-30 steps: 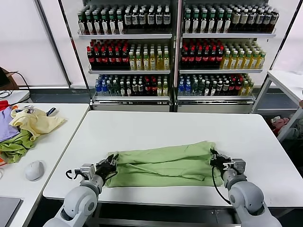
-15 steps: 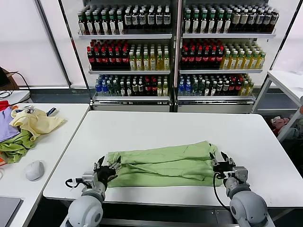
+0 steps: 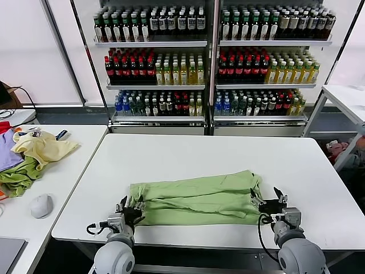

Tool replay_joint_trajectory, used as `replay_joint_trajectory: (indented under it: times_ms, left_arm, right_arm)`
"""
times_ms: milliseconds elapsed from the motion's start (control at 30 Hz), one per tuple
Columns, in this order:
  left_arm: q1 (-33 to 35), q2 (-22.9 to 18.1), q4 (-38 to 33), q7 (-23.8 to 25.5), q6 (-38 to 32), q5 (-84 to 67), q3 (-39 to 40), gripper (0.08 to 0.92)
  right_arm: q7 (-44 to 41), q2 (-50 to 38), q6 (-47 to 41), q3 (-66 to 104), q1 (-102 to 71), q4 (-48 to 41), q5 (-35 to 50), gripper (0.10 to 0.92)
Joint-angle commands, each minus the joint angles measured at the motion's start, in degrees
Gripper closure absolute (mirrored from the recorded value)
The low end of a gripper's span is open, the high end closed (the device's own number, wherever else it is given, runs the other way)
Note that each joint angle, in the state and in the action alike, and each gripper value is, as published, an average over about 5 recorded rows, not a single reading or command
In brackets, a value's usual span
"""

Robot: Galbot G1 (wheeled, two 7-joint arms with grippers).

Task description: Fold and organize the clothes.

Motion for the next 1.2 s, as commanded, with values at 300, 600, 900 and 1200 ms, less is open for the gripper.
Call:
replay_joint_trajectory:
  times_ms: [300,600,900,1200]
  left_arm:
    - [0.49,-0.97,1.22,-0.03,1.28,-8.45,-2.07,0.754]
    - [-0.49,4.83,-0.31,1.44,0.99,-14.23,-10.04,0.890]
    - [-1.59,14.16,-2.74,2.68,1.76,-24.86,-22.42,0.890]
    - [-0.85,10.18,-16.15,4.33,1.76,-44.14,-20.44,0.890]
  right_arm:
    - [0.19,0.37,0.23,0.54,-0.31,1.40,-0.42,0.203]
    - [-0.26,-0.13,1.55,0.43,1.17,1.55,-0.20,0.203]
    - [-0.37,-0.18,2.23,-0.37,2.97,0.60,-0.19,0.203]
    - [-0.37,-0.01,2.24,-1.04,4.21,-0.22,-0.34,0.203]
